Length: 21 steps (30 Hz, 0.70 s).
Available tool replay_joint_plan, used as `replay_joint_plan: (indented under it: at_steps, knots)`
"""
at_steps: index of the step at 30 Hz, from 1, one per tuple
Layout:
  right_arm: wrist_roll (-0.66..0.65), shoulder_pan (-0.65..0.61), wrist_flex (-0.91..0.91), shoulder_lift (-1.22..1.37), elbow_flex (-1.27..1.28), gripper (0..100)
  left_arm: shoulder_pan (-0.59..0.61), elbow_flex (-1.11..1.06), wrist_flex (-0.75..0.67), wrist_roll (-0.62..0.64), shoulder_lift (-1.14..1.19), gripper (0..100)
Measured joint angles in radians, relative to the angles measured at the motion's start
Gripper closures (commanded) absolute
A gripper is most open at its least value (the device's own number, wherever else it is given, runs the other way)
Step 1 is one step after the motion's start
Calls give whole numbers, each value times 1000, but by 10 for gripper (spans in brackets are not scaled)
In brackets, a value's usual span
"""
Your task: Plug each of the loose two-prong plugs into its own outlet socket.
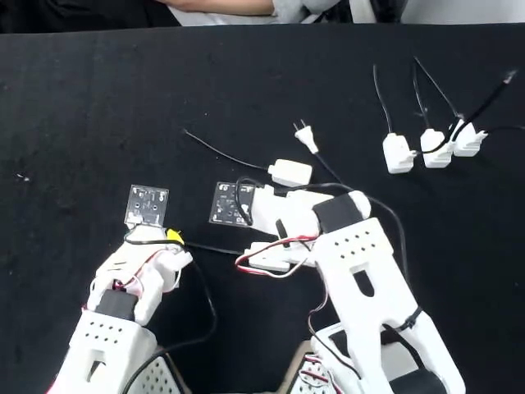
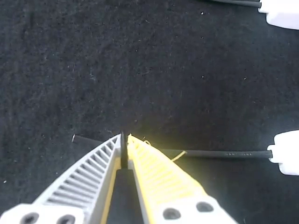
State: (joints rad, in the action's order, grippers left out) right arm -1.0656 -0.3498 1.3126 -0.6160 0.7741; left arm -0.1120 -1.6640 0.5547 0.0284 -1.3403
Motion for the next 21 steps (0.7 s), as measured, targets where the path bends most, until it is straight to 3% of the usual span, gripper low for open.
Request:
replay_joint_plan:
  at_steps: [21]
  knots:
    - [18,-51,0,0,-5,988,0,0,0,0,0,970]
